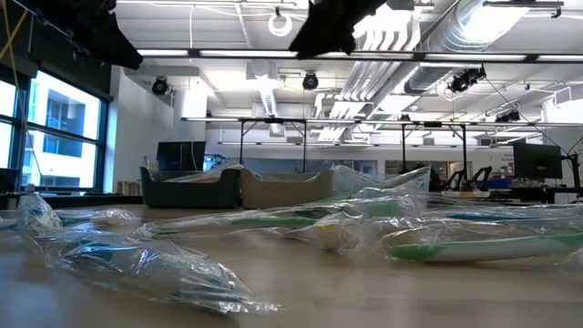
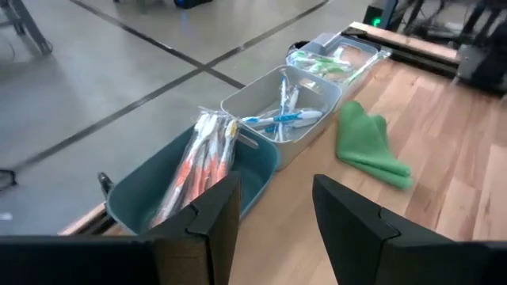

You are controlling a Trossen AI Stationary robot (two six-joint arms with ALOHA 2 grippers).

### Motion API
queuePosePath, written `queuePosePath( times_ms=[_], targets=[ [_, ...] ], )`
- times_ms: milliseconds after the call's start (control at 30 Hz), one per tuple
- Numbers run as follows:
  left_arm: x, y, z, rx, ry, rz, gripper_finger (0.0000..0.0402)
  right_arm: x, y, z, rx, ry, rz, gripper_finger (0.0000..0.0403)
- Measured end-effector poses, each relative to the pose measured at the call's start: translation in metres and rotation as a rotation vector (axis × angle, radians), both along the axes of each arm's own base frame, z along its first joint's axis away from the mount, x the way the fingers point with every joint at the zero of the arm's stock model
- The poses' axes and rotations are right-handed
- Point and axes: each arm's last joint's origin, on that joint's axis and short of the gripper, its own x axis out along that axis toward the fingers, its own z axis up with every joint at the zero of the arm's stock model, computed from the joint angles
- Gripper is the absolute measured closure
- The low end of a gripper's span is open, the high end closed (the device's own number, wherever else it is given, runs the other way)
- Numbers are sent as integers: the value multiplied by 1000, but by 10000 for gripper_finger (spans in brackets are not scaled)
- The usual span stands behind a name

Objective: Pick & Place Toothbrushes
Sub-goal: Put the blue toothbrush into the gray bin

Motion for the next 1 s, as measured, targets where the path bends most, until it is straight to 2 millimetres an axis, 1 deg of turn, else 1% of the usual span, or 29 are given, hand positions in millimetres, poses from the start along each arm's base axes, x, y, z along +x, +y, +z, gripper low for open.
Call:
queuePosePath(
  times_ms=[167, 300, 567, 867, 1000],
  targets=[
    [1, 1, 3, -111, -136, 64, 246, -6, 17, -10, 51, 125, 39, 240],
    [1, 1, 3, -148, -164, 80, 246, -7, 27, -13, 56, 170, 68, 251],
    [1, 1, 2, -159, -156, 81, 246, -4, 42, -15, 112, 159, 70, 278],
    [1, 1, 2, -158, -156, 81, 246, -1, 55, -14, 228, 103, 27, 326],
    [1, 1, 2, -158, -156, 81, 246, 1, 58, -11, 231, 61, 30, 346]
  ],
)
